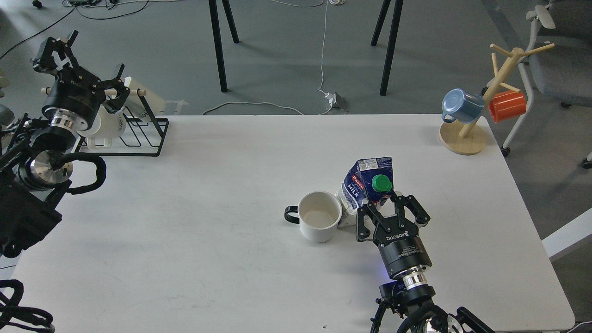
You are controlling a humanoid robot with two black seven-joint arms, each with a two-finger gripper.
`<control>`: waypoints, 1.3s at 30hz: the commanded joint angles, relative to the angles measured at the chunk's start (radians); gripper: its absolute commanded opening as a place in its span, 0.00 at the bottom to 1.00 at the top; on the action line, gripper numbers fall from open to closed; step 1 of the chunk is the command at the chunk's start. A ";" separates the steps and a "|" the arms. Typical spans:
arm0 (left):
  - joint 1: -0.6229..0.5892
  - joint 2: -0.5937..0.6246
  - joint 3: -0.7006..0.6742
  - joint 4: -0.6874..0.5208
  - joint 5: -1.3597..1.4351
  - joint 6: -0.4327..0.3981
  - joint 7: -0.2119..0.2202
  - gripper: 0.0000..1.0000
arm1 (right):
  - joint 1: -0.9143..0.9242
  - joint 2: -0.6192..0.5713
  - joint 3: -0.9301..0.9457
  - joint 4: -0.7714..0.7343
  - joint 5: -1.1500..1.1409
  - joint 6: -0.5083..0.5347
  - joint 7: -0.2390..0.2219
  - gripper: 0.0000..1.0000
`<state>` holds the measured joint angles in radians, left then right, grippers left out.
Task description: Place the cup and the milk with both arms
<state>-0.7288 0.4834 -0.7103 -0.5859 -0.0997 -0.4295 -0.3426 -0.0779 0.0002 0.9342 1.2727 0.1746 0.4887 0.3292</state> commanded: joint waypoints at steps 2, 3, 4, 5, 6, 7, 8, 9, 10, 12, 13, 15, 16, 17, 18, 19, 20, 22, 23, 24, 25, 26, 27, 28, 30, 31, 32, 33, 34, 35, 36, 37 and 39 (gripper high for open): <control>-0.001 0.001 0.000 0.000 0.001 0.000 0.001 0.99 | 0.001 0.000 -0.003 -0.006 0.000 0.000 0.001 0.54; -0.001 0.001 0.000 0.001 0.001 0.000 0.001 0.99 | 0.003 0.000 -0.003 -0.004 0.000 0.000 0.001 0.58; -0.001 0.001 0.000 0.006 0.001 0.000 0.001 0.99 | 0.003 0.000 -0.003 -0.004 0.000 0.000 0.001 0.64; -0.001 0.001 0.000 0.009 0.001 0.000 0.001 0.99 | 0.003 0.000 -0.002 -0.006 0.000 0.000 0.001 0.71; -0.001 0.001 0.000 0.012 0.001 -0.001 0.001 0.99 | 0.003 0.000 -0.002 -0.006 0.000 0.000 0.001 0.86; -0.001 0.000 0.000 0.012 0.001 -0.002 -0.001 0.99 | 0.004 0.000 0.000 -0.004 0.000 0.000 0.001 0.96; -0.001 0.000 0.000 0.012 0.001 -0.002 -0.001 0.99 | 0.004 0.000 0.000 -0.004 0.000 0.000 0.001 0.95; -0.001 -0.002 0.000 0.012 0.001 -0.002 -0.003 0.99 | 0.003 0.000 0.002 -0.004 0.000 0.000 0.001 0.95; -0.001 -0.002 0.002 0.012 0.001 -0.003 -0.003 0.99 | 0.003 0.000 0.002 -0.004 0.000 0.000 0.001 0.95; -0.001 -0.002 0.002 0.012 0.001 -0.002 -0.003 0.99 | 0.003 0.000 0.000 -0.003 0.000 0.000 0.001 0.96; -0.001 -0.003 0.002 0.012 0.001 -0.003 -0.003 0.99 | 0.003 0.000 0.000 -0.001 0.000 0.000 0.001 0.96; -0.001 -0.002 0.002 0.012 0.001 -0.003 -0.003 0.99 | 0.003 0.000 -0.002 0.001 -0.001 0.000 0.001 0.96; -0.001 -0.002 0.002 0.012 0.001 -0.005 -0.003 0.99 | 0.003 0.000 -0.002 0.001 -0.001 0.000 0.001 0.96; 0.000 -0.002 0.002 0.012 0.001 -0.006 -0.003 0.99 | 0.003 0.000 -0.002 0.001 -0.003 0.000 0.001 0.96; 0.000 -0.002 0.002 0.012 0.001 -0.009 -0.003 0.99 | 0.001 0.000 -0.002 0.001 -0.003 0.000 0.001 0.96; 0.000 0.000 0.002 0.012 0.001 -0.011 -0.003 0.99 | 0.000 0.000 -0.003 0.002 -0.006 0.000 0.001 0.96; -0.001 0.000 0.002 0.012 0.001 -0.011 -0.003 0.99 | -0.005 0.000 -0.003 0.005 -0.013 0.000 0.001 0.96; -0.001 0.001 0.002 0.012 0.001 -0.011 -0.003 0.99 | -0.016 0.000 -0.005 0.013 -0.040 0.000 0.001 0.96; -0.001 0.001 0.002 0.012 0.001 -0.012 -0.003 0.99 | -0.025 0.000 -0.005 0.019 -0.056 0.000 0.001 0.96; -0.001 0.001 0.002 0.012 0.001 -0.012 -0.003 0.99 | -0.045 0.000 -0.002 0.027 -0.072 0.000 0.001 0.96; -0.001 0.003 0.002 0.012 0.001 -0.012 -0.003 0.99 | -0.063 0.000 0.005 0.036 -0.082 0.000 0.001 0.96; -0.001 0.003 0.002 0.012 0.001 -0.012 -0.003 0.99 | -0.083 0.000 0.012 0.051 -0.098 0.000 0.002 0.96; -0.001 0.003 0.002 0.012 0.001 -0.012 -0.003 0.99 | -0.103 0.000 0.017 0.077 -0.109 0.000 0.002 0.96; -0.001 0.001 0.002 0.012 0.001 -0.012 -0.003 0.99 | -0.117 0.000 0.021 0.100 -0.119 0.000 0.004 0.96; 0.000 0.001 0.002 0.012 0.001 -0.012 -0.004 0.99 | -0.151 -0.023 0.025 0.146 -0.147 0.000 0.004 0.96; 0.000 0.001 0.002 0.012 0.000 -0.012 -0.004 0.99 | -0.170 -0.037 0.025 0.166 -0.162 0.000 0.004 0.96; 0.000 0.001 0.002 0.012 0.000 -0.012 -0.004 0.99 | -0.192 -0.051 0.026 0.186 -0.178 0.000 0.004 0.96; 0.000 0.001 0.002 0.012 0.000 -0.012 -0.004 0.99 | -0.216 -0.068 0.029 0.206 -0.193 0.000 0.004 0.96; 0.000 0.003 0.000 0.012 0.000 -0.012 -0.004 0.99 | -0.233 -0.086 0.035 0.224 -0.202 0.000 0.004 0.96; 0.000 0.004 0.000 0.012 0.000 -0.012 -0.004 0.99 | -0.253 -0.116 0.050 0.244 -0.208 0.000 0.004 0.97; 0.000 0.007 0.000 0.012 0.000 -0.012 -0.004 0.99 | -0.269 -0.147 0.067 0.264 -0.208 0.000 0.004 0.96; 0.000 0.010 0.000 0.012 0.000 -0.012 -0.006 0.99 | -0.279 -0.182 0.089 0.289 -0.208 0.000 0.004 0.96; 0.000 0.014 -0.001 0.012 0.000 -0.009 -0.006 0.99 | -0.286 -0.247 0.135 0.342 -0.207 0.000 0.002 0.96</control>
<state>-0.7287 0.4911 -0.7101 -0.5737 -0.0996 -0.4420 -0.3474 -0.3439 -0.1586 1.0109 1.5451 -0.0307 0.4887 0.3328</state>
